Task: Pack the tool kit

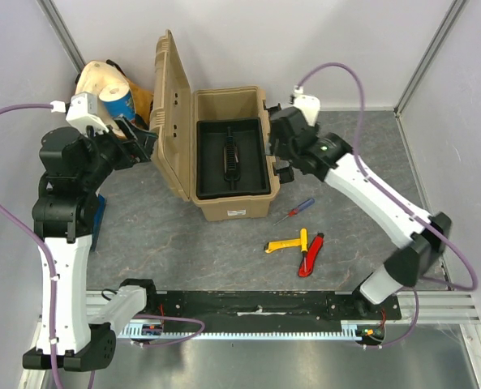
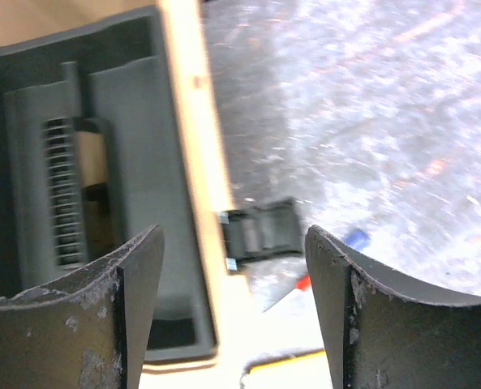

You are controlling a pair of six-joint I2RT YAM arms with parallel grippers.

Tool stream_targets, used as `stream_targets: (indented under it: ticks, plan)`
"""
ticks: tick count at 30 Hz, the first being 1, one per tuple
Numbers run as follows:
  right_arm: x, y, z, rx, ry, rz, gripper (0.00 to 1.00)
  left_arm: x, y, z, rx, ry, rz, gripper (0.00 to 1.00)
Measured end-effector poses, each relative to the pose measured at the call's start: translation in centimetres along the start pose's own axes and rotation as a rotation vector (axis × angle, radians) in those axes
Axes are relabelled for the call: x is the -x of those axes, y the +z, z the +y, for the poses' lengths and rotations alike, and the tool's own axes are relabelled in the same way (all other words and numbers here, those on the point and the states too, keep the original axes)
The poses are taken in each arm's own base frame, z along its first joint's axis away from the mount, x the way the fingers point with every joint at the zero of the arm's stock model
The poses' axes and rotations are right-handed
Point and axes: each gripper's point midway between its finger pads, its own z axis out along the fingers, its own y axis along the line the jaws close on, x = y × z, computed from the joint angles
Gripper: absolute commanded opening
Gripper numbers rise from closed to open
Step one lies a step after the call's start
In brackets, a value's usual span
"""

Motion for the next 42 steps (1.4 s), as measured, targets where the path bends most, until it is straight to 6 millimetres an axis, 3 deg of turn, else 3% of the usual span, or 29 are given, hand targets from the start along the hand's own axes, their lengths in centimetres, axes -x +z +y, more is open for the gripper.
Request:
stream_targets:
  ticks: [2,6,9,14,19,24,29,42]
  plan:
    - [-0.3,-0.6,-3.5,-0.045,0.04,0.005,0.77,0.3,0.0,-0.2,-0.005,0.001,-0.005,0.82]
    - [-2.2,-2.0,-7.7,-0.077,0.077,0.038,0.77,0.9,-0.2,-0.9,-0.035,0.006,-0.012,0.82]
    - [-4.3,-2.7,-8.8,-0.067,0.065,0.085,0.77,2.0,-0.7,-0.9,-0.013,0.013,-0.04,0.82]
    - [-8.2,-2.3,-10.0,-0.095,0.024,0.186,0.72,4.0,-2.0,-0.2,0.058,0.032,-0.107,0.82]
    - [-14.0,-2.3,-12.3,-0.141,-0.011,0.318,0.52,5.4,-3.3,-1.0,0.045,0.042,-0.148,0.82]
    - [-21.2,-3.6,-14.7,-0.134,-0.027,0.488,0.44,5.8,-3.7,-1.9,0.01,0.047,-0.156,0.82]
    - [-25.0,-3.7,-14.8,-0.09,-0.013,0.577,0.41,5.6,-3.4,-2.2,-0.01,0.047,-0.139,0.82]
    - [-28.0,-0.8,-13.2,-0.04,0.01,0.615,0.37,4.6,-2.2,-1.9,-0.007,0.043,-0.101,0.82]
